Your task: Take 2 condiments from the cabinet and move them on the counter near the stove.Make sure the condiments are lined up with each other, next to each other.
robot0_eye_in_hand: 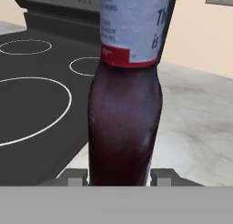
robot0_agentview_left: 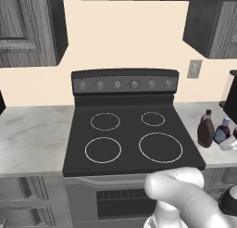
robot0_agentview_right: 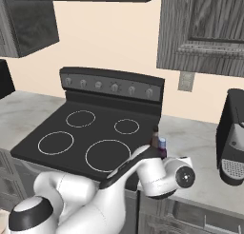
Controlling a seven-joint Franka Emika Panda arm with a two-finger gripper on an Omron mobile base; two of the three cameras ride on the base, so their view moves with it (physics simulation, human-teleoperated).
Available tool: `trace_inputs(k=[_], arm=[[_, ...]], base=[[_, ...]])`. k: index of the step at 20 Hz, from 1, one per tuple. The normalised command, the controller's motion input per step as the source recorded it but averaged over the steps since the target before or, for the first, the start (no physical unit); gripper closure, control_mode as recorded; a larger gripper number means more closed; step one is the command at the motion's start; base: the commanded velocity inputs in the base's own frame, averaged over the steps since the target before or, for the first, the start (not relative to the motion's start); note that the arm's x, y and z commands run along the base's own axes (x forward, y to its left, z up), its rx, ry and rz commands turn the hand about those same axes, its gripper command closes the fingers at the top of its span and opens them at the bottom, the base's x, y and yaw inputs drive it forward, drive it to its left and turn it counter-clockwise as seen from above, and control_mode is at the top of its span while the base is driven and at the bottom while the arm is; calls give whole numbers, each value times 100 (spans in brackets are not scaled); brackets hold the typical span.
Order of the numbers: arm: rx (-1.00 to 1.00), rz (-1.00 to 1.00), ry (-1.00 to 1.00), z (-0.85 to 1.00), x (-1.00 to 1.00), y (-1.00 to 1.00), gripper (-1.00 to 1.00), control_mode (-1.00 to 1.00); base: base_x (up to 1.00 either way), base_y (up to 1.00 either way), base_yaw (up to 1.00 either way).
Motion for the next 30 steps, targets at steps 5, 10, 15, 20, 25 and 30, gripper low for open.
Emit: trace_inputs(k=[5,10,15,20,25,30], arm=[[0,0,0,-13,15,0,100,-100],[0,0,3,-13,-2,-1,100,-100],[0,0,2,-18,-4,-2,100,-100],[0,0,1,-17,0,-1,100,-100],[0,0,1,-19,0,-6,100,-100],[0,0,0,-13,0,-2,100,-100]], base=[[0,0,0],[0,0,0],[0,0,0],[0,0,0],[0,0,0],[0,0,0]])
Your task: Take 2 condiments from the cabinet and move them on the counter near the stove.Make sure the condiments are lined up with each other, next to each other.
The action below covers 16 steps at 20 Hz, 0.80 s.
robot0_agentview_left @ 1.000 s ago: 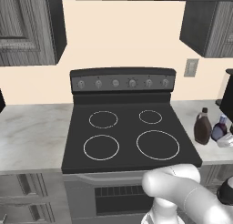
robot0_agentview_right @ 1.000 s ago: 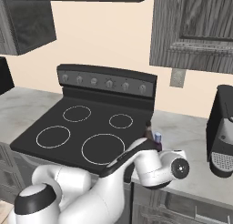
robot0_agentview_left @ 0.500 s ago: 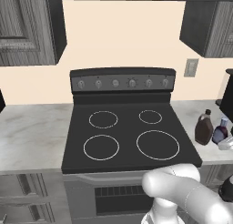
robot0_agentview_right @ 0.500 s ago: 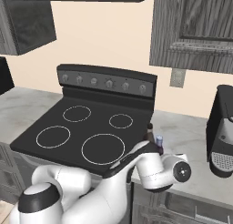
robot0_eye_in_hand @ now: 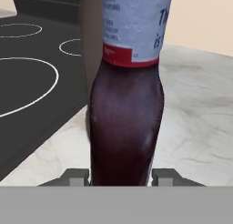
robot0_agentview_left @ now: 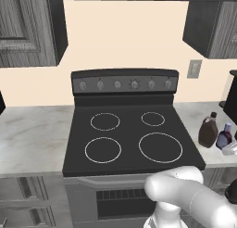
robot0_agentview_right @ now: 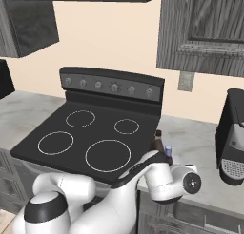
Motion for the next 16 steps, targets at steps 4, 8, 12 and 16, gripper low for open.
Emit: trace_inputs(k=[4,8,12,16], arm=[[0,0,0,-9,0,0,100,-100],[0,0,0,-3,0,-10,100,-100],[0,0,0,0,0,-18,100,-100],[0,0,0,0,4,-14,100,-100]], base=[[0,0,0],[0,0,0],[0,0,0],[0,0,0]])
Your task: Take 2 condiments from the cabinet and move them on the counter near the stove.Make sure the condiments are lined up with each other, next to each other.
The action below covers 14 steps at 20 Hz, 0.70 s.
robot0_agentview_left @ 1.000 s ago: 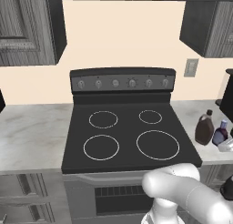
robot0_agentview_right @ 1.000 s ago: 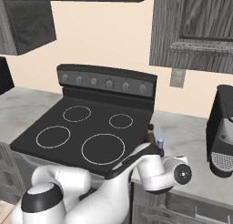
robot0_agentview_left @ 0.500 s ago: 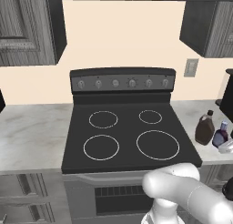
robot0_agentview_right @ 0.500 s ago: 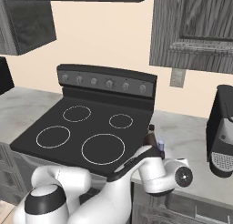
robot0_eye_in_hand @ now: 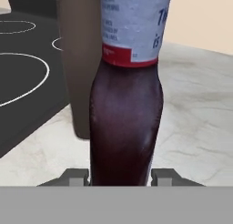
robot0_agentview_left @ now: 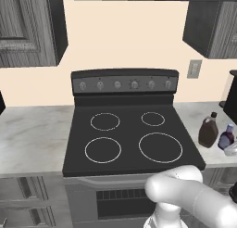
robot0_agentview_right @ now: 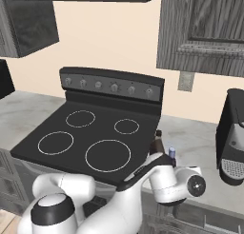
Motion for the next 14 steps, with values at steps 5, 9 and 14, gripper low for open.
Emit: trace_inputs(k=[5,9,14], arm=[[0,0,0,-2,29,0,100,-100],[0,1,0,-4,37,0,100,-100],[0,1,0,-11,36,0,100,-100]], base=[[0,0,0],[0,0,0],[0,0,0]])
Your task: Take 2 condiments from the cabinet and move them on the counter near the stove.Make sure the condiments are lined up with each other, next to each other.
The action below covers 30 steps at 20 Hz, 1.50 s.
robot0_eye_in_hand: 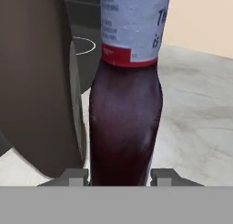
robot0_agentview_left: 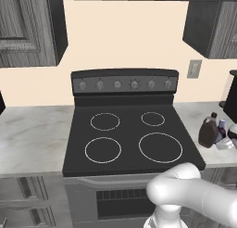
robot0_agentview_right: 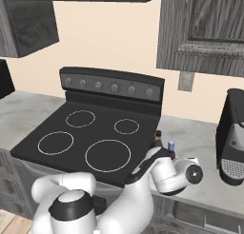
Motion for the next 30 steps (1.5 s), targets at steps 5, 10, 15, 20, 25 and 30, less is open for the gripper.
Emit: trace_inputs(k=[5,10,15,20,25,30], arm=[[0,0,0,-16,12,0,100,-100],[0,0,0,-25,0,0,100,-100],[0,2,-4,-20,0,0,100,-100],[0,3,-5,-14,14,3,100,-100],[0,5,-1,-15,3,12,100,-100],[0,5,0,-14,-2,13,-100,-100]], base=[[0,0,0],[0,0,0],[0,0,0],[0,0,0],[0,0,0],[0,0,0]])
